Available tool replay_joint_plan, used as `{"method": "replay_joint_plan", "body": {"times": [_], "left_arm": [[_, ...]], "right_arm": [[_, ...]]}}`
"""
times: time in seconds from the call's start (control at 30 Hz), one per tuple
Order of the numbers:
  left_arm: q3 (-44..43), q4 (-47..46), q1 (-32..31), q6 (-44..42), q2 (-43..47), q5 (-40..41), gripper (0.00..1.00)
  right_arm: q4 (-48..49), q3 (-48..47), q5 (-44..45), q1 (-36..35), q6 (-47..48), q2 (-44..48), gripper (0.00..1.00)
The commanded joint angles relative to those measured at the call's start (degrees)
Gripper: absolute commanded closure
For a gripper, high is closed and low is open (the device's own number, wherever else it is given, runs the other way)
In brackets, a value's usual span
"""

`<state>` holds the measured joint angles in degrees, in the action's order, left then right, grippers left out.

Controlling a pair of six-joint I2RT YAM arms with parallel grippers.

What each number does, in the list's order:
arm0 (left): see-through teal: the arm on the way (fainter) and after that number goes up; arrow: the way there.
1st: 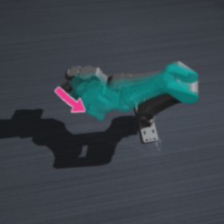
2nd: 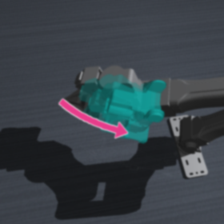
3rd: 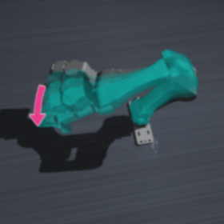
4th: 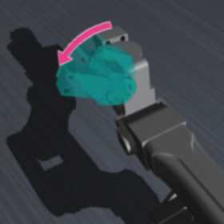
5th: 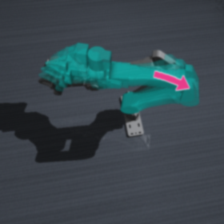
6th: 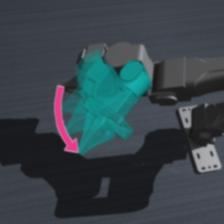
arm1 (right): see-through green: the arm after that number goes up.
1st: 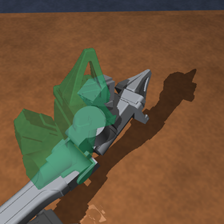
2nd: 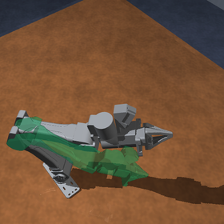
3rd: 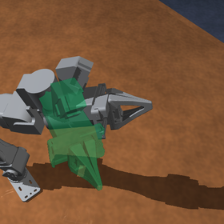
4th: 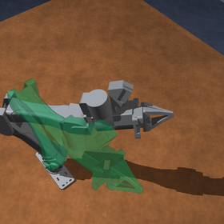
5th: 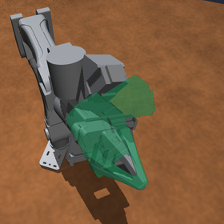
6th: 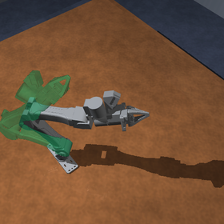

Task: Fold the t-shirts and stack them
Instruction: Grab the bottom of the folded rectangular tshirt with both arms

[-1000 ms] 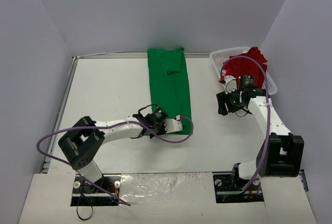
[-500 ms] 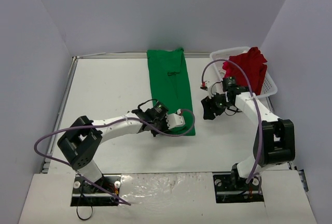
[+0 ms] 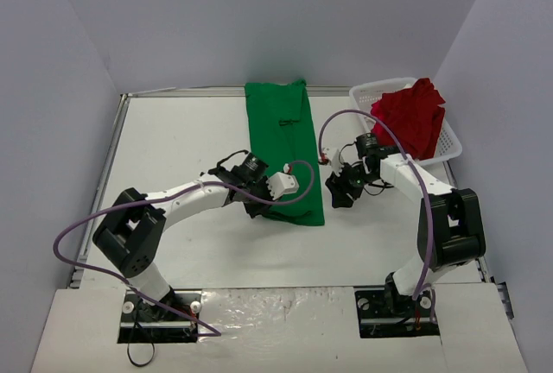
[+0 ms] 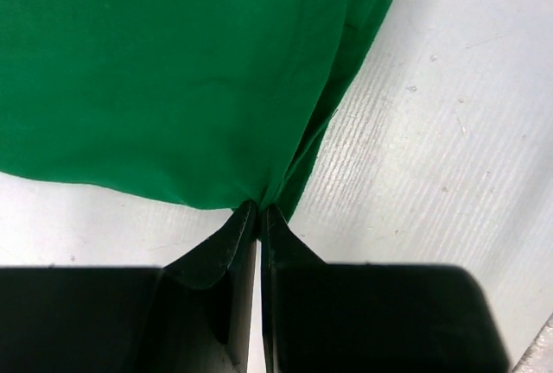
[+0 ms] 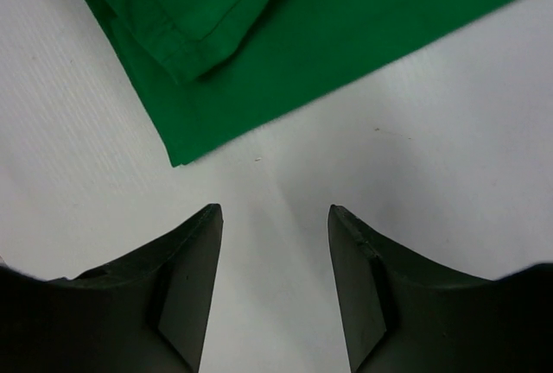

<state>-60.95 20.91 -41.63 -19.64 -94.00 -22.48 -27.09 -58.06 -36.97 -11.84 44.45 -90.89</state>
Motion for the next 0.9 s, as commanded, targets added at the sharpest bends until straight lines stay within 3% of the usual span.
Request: {"method": "replay_joint_plan", "body": {"times": [0.0,0.13,0.47,0.87], "left_arm": [[-1.46,2.12,0.41,0.31,-0.40,-3.53,0.98],[-1.19,2.30,0.49,0.65,-1.10,-4.59,0.98],[-0.49,1.59,3.39,2.50,-3.21,-9.16,0.98],[-0.75,1.24,5.50,3.47,-4.18,-11.88,0.98]], "right_arm": [[-1.39,1.55,-1.61,-0.99,5.73,2.12,0.52],[-0.51,3.13,-2.23,-2.13,7.93,2.74,0.51],[8.10,9.54,5.68,-11.27,6.45,6.52,0.54],[8.99,9.55,6.82,-17.08,5.92,-0.07,0.59]]}}
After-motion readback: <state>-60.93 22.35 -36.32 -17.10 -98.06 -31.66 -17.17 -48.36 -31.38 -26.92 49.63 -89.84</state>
